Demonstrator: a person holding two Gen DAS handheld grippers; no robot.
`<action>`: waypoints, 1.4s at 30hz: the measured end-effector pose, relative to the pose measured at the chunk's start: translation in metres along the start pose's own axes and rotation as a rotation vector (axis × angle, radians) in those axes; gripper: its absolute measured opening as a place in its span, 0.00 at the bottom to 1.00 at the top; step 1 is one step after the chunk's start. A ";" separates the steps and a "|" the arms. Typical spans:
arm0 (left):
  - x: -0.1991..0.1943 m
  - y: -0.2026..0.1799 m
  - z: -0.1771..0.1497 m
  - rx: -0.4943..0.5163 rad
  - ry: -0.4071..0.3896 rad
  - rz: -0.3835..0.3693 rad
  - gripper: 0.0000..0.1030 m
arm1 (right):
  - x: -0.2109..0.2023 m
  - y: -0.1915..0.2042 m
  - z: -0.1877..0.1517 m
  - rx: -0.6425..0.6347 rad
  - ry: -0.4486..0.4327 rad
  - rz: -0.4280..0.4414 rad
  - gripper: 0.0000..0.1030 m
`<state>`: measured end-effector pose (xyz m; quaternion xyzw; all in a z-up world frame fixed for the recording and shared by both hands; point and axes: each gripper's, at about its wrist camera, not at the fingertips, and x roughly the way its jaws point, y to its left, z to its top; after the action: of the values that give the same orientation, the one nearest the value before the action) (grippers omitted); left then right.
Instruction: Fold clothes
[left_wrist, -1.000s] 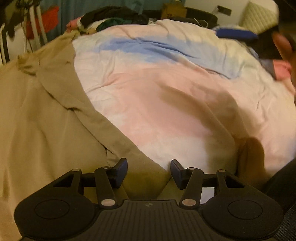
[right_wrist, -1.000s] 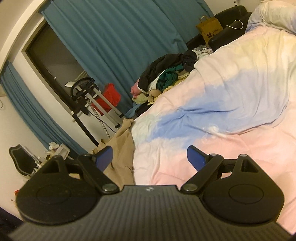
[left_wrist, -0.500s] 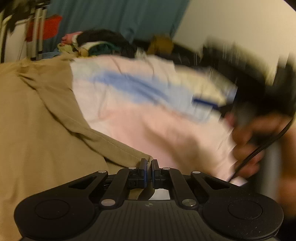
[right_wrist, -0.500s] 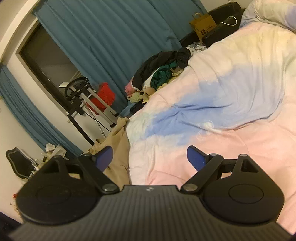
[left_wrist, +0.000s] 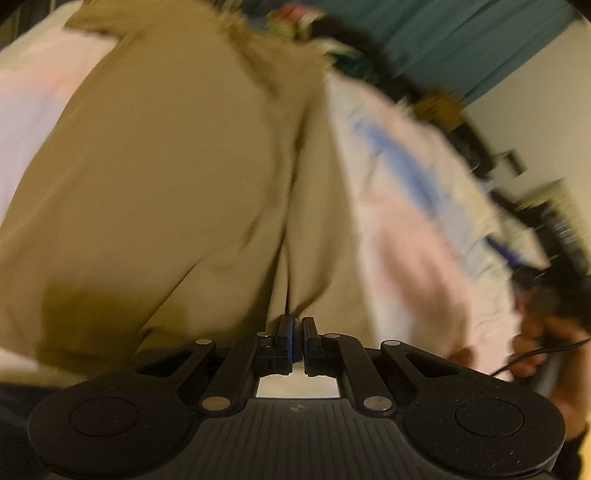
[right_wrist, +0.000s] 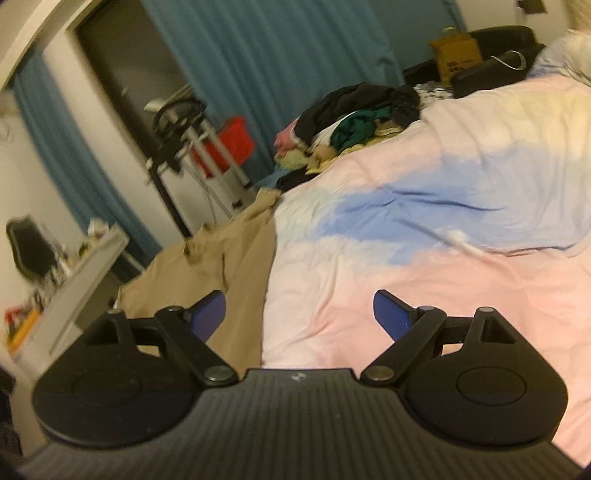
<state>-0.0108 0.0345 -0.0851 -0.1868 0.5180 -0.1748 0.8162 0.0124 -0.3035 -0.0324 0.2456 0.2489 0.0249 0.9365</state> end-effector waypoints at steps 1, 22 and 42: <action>0.003 0.001 0.001 -0.004 0.017 0.008 0.06 | 0.001 0.006 -0.002 -0.021 0.009 0.003 0.86; 0.114 0.017 0.240 -0.072 -0.283 0.086 0.69 | 0.080 0.034 -0.021 -0.093 0.074 -0.057 0.86; 0.175 -0.023 0.303 0.263 -0.406 0.486 0.16 | 0.139 0.022 -0.031 -0.052 0.161 -0.016 0.86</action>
<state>0.3338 -0.0317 -0.0917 0.0182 0.3474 0.0001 0.9375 0.1211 -0.2470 -0.1085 0.2163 0.3247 0.0436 0.9197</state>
